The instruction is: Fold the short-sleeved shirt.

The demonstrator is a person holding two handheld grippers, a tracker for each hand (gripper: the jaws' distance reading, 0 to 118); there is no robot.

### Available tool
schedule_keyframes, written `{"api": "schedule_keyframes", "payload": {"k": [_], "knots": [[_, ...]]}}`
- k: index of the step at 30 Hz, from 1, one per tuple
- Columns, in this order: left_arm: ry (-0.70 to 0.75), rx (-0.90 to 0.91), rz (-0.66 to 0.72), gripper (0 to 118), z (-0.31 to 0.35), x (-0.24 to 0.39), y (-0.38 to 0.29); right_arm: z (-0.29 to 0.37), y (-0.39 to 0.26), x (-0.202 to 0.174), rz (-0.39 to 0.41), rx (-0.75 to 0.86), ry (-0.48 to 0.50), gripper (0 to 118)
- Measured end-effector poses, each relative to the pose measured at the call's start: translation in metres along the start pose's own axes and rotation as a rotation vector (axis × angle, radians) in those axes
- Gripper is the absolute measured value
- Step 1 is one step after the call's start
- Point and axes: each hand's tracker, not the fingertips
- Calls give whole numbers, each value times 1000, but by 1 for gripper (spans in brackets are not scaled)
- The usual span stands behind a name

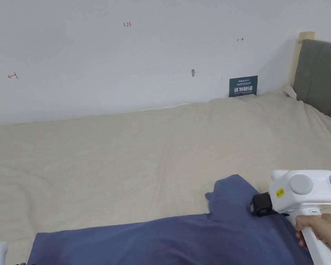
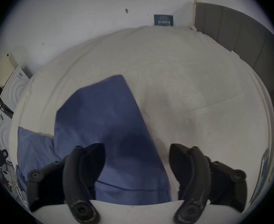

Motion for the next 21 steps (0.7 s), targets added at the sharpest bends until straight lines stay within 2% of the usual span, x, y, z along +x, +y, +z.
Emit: {"api": "schedule_keyframes", "payload": {"k": [1,2,3,4,5,7,11,14,15,17,21], "knots": [[2,-9,-3,0,-4,-2,1,-3,-2,-1,6,-11,3,61],[4,-17,-5,0,-7,-3,1,-1,-4,-4,33,-9,-56,57],[6,-29,-10,0,-11,-4,2,0,-5,-3,63,14,-43,50],[8,-35,-15,0,-14,-4,3,4,-6,-3,57,13,-32,29],[14,-38,-21,0,-17,-5,4,8,-7,-4,66,19,-39,0],[28,-51,-35,0,-24,-7,7,13,-4,-10,72,13,-52,0],[22,-53,-24,19,-35,-17,20,17,-3,-17,86,18,-32,0],[-41,-78,50,90,-52,-29,40,30,0,-16,65,44,32,0],[-31,-85,55,100,-59,-29,47,33,1,-17,69,52,30,0],[-12,-73,27,102,-70,-30,62,40,2,-19,95,68,13,0],[0,-136,24,102,-112,-32,89,44,7,-13,74,74,27,0]]}}
